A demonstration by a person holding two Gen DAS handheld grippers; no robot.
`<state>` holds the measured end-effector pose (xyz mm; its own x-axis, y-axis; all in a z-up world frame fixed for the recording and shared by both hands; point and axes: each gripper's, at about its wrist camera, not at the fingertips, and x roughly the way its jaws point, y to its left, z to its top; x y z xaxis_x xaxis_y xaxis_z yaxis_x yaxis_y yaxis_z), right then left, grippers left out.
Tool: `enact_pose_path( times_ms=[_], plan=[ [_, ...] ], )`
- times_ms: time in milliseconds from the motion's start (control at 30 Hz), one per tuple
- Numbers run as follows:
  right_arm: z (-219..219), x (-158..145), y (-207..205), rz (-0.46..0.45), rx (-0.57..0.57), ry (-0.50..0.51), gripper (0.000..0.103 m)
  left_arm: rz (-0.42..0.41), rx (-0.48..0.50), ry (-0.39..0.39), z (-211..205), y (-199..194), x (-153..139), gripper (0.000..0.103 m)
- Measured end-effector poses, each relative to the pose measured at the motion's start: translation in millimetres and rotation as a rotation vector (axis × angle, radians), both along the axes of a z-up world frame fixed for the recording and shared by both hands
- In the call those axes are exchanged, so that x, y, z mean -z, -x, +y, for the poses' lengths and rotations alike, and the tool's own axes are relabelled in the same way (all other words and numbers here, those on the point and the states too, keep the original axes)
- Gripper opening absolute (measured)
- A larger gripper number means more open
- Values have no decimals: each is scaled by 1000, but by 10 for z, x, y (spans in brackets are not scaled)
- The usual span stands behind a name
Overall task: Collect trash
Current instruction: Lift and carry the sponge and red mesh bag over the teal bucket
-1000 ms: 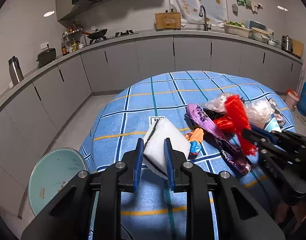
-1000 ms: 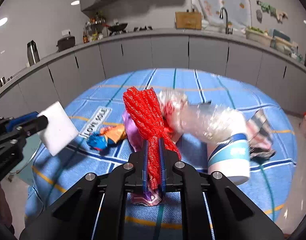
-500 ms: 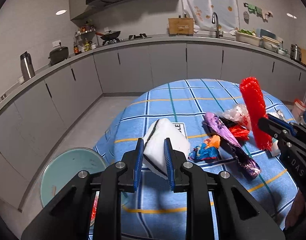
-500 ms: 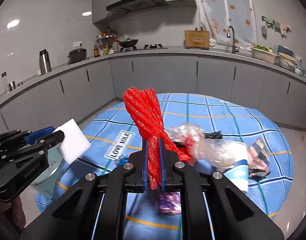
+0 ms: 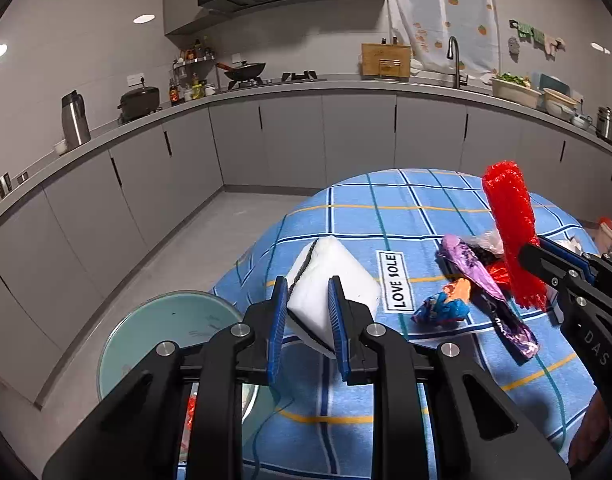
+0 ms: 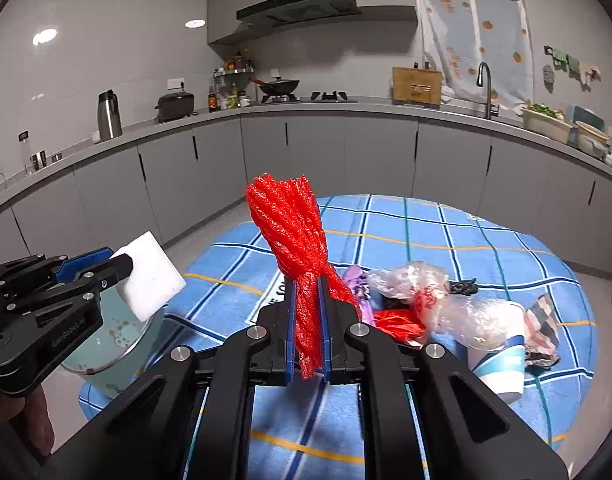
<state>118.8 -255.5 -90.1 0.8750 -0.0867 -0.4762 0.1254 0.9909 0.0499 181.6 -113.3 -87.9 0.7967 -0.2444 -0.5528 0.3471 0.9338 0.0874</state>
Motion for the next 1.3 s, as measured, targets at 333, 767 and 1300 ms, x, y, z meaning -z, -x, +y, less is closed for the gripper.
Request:
enact_pose_path(
  times_ms=[333,767,1300],
  plan=[
    [236,-10,-122,1,-66,-4,11,-1,-64,0,264,-84,-13,22],
    [565,-29,-317,6,-149,-22,11,1,-127,-9,586,-160,-21,22],
    [1002,-52,-502,12,-258,-50,11,0,-212,-24,1013,-254,-31,22]
  ],
)
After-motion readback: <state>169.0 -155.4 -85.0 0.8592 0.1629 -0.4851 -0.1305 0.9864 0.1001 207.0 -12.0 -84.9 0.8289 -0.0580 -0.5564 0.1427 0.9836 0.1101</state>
